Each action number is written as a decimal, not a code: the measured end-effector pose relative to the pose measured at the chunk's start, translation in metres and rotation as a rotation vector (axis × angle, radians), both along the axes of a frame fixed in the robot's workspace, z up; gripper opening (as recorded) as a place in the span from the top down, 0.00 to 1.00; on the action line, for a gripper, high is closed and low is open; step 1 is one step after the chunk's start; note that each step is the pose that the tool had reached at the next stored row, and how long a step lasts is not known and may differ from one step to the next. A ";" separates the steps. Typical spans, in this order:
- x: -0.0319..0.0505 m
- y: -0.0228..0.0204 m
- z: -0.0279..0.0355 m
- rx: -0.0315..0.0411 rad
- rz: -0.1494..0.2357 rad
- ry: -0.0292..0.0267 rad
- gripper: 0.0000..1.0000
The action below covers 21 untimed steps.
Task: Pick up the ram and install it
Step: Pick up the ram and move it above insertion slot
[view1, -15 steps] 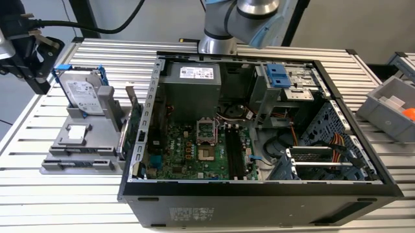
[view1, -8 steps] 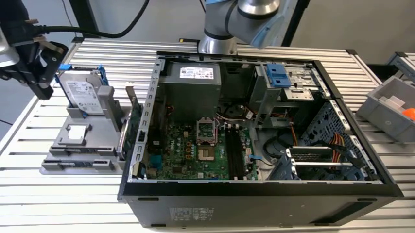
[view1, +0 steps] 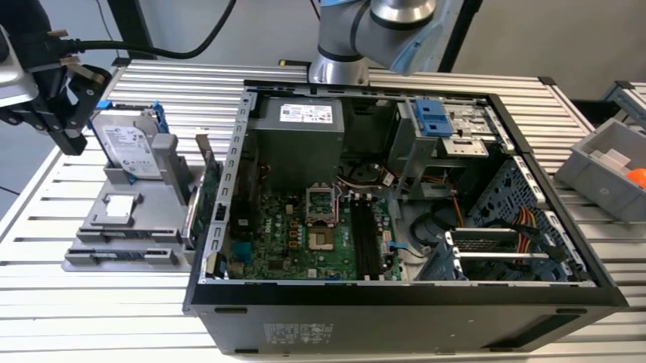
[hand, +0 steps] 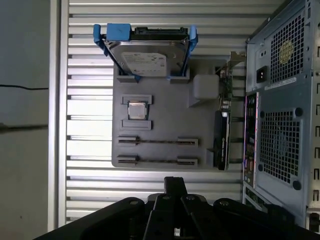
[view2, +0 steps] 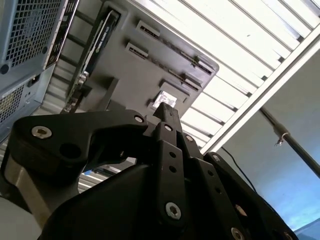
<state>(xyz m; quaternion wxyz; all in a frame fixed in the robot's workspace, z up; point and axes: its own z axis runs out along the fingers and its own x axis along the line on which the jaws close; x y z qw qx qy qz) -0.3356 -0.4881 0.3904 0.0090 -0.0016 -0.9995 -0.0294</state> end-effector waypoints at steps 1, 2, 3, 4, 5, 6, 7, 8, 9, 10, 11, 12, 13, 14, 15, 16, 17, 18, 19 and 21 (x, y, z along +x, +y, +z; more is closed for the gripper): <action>0.0000 0.0000 0.0000 0.0000 0.003 -0.0001 1.00; 0.0000 0.0000 0.0000 0.0001 0.005 0.0000 1.00; 0.0000 0.0000 0.0000 0.0000 0.005 -0.0001 1.00; 0.0000 0.0000 0.0000 0.0000 0.006 0.0000 1.00; 0.0000 0.0000 0.0000 0.0000 0.006 0.0000 1.00; 0.0000 0.0000 0.0000 0.0000 0.006 0.0000 1.00; 0.0000 0.0000 0.0000 0.0000 0.006 0.0000 1.00; 0.0000 0.0000 0.0000 0.0000 0.007 0.0000 1.00; 0.0000 0.0000 0.0000 0.0000 0.007 0.0000 1.00; 0.0000 0.0000 0.0000 0.0000 0.008 -0.0001 1.00; 0.0000 0.0000 0.0000 0.0001 0.008 0.0000 1.00; 0.0000 0.0000 0.0000 0.0001 0.010 -0.0001 1.00; 0.0000 0.0000 0.0000 0.0001 0.012 -0.0001 1.00; 0.0000 0.0000 0.0000 0.0000 0.015 0.0000 1.00; 0.0000 0.0000 0.0000 -0.0001 0.019 0.0000 1.00; 0.0000 0.0000 0.0000 0.0000 0.022 0.0000 1.00; 0.0000 0.0000 0.0000 0.0000 0.025 0.0000 1.00; 0.0000 0.0000 0.0000 0.0000 0.029 0.0000 1.00; 0.0000 0.0000 0.0000 0.0001 0.033 -0.0001 1.00; 0.0000 0.0000 0.0000 0.0000 0.040 0.0000 1.00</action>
